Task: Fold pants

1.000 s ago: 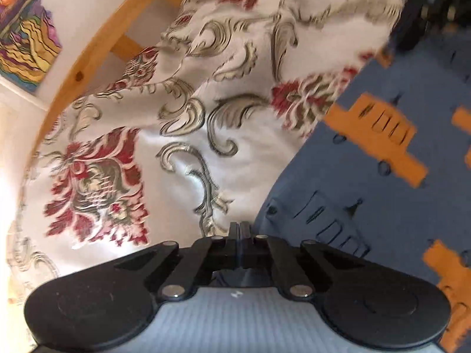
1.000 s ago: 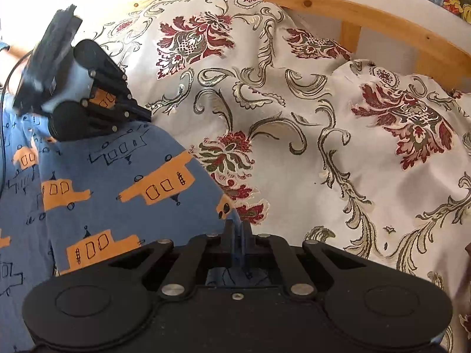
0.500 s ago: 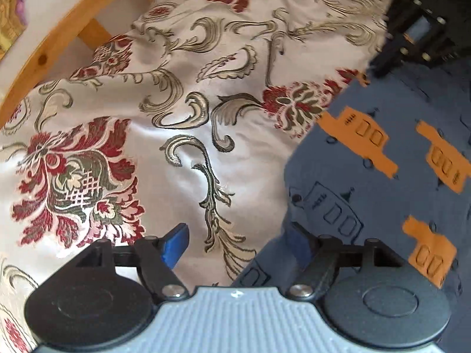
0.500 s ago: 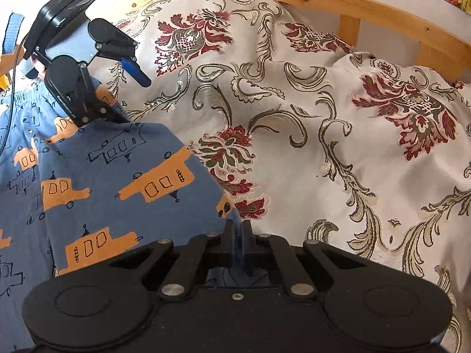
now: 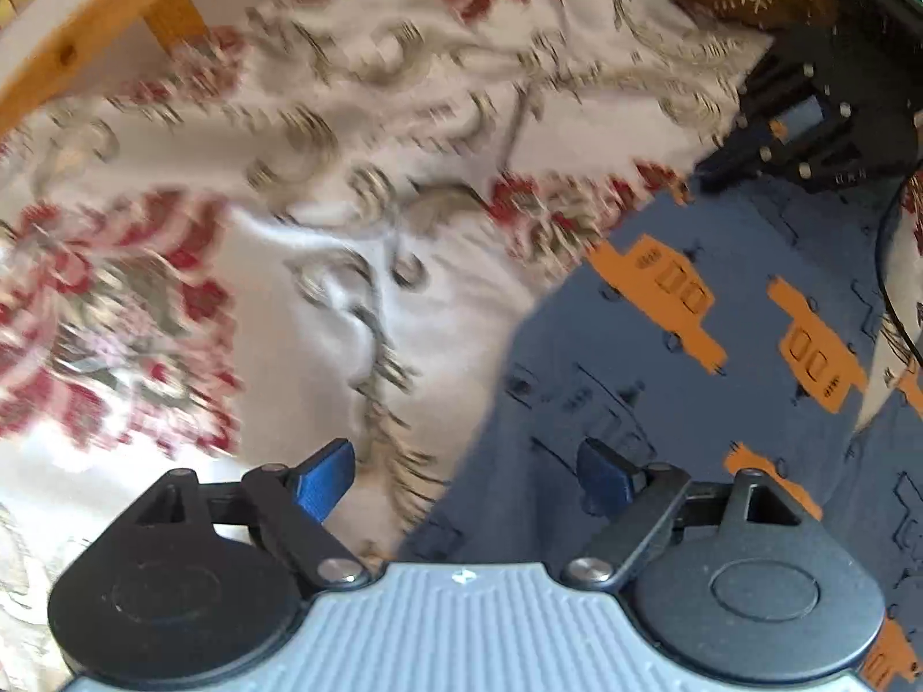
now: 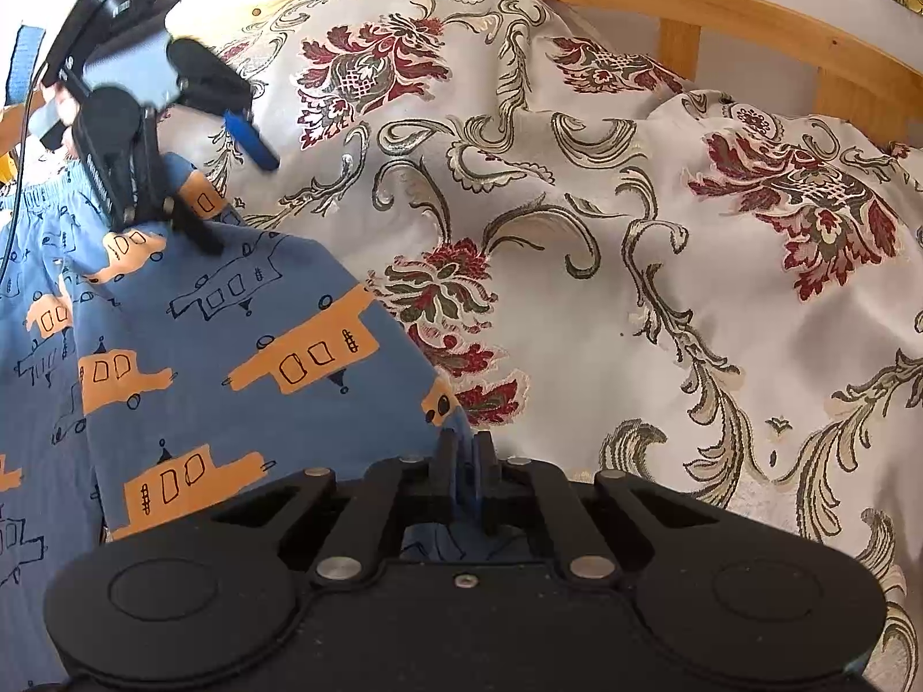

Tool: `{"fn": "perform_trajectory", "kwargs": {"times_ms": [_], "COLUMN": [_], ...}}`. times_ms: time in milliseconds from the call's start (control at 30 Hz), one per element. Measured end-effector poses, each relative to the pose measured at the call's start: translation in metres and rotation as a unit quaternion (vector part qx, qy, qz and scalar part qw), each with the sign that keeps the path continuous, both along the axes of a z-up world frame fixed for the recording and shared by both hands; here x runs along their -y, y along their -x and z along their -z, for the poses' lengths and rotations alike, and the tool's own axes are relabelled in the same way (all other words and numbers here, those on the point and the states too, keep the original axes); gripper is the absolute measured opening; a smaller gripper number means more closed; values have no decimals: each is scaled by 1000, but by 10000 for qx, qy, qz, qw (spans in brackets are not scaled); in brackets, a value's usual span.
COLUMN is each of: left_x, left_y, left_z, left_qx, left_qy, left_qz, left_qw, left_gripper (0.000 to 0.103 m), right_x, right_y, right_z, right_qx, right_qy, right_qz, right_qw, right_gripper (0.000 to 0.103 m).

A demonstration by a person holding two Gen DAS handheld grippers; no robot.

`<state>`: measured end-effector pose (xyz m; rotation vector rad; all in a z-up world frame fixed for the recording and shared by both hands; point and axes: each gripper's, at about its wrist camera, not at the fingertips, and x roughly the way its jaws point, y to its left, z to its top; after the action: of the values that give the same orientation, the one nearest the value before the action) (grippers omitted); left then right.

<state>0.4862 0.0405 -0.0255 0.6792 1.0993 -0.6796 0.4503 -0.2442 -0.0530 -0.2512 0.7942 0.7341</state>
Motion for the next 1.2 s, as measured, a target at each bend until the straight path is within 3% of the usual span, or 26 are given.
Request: {"fn": "perform_trajectory", "kwargs": {"times_ms": [100, 167, 233, 333, 500, 567, 633, 733, 767, 833, 867, 900, 933, 1000, 1100, 1200], "left_x": [4, 4, 3, 4, 8, 12, 18, 19, 16, 5, -3, -12, -20, -38, -65, -78], "left_y": [7, 11, 13, 15, 17, 14, 9, 11, 12, 15, 17, 20, 22, 23, 26, 28], "left_z": [15, 15, 12, 7, 1, 6, 18, 22, 19, 7, -1, -11, -20, -33, -52, -61], "left_qx": [-109, -150, -79, 191, 1166, 1424, 1517, 1677, 1671, 1680, 1701, 1723, 1759, 1730, 1632, 1407], "left_qy": [-121, 7, 45, 87, -34, -235, -494, -541, -465, -277, -159, -46, 59, 252, 436, 459], "left_qz": [115, 92, 37, -176, -572, -678, -836, -894, -930, -1088, -1147, -1206, -1316, -1481, -1651, -1513], "left_qw": [9998, 9998, 10000, 9996, 9915, 9872, 9837, 9803, 9804, 9794, 9786, 9776, 9756, 9734, 9717, 9773], "left_gripper": [61, 45, 22, 8, 8, 13, 35, 48, 52, 71, 85, 94, 96, 100, 103, 103], "right_x": [0, 0, -2, -7, -12, -14, -17, -23, -23, -18, -16, -14, -12, -10, -14, -26], "right_y": [0, 1, 4, 10, 8, 0, -10, -19, -17, -12, -10, -7, 0, 14, 32, 37], "right_z": [0, 0, 1, 1, -4, -7, -3, 8, 7, 0, -4, -10, -17, -30, -41, -40], "right_qx": [16, 74, 147, 365, 752, 816, 811, 606, 667, 756, 758, 757, 790, 822, 727, 470], "right_qy": [12, 47, 113, 261, 414, 476, 614, 798, 762, 675, 617, 564, 450, 140, -178, -305], "right_qz": [-1, -18, -58, -105, 120, 222, 303, 370, 395, 501, 552, 596, 600, 453, 142, -65], "right_qw": [10000, 10000, 9998, 9989, 9962, 9953, 9943, 9943, 9941, 9936, 9937, 9938, 9941, 9955, 9971, 9984], "right_gripper": [4, 4, 3, 2, 1, 1, 1, 6, 14, 28, 37, 52, 61, 102, 102, 102]}}
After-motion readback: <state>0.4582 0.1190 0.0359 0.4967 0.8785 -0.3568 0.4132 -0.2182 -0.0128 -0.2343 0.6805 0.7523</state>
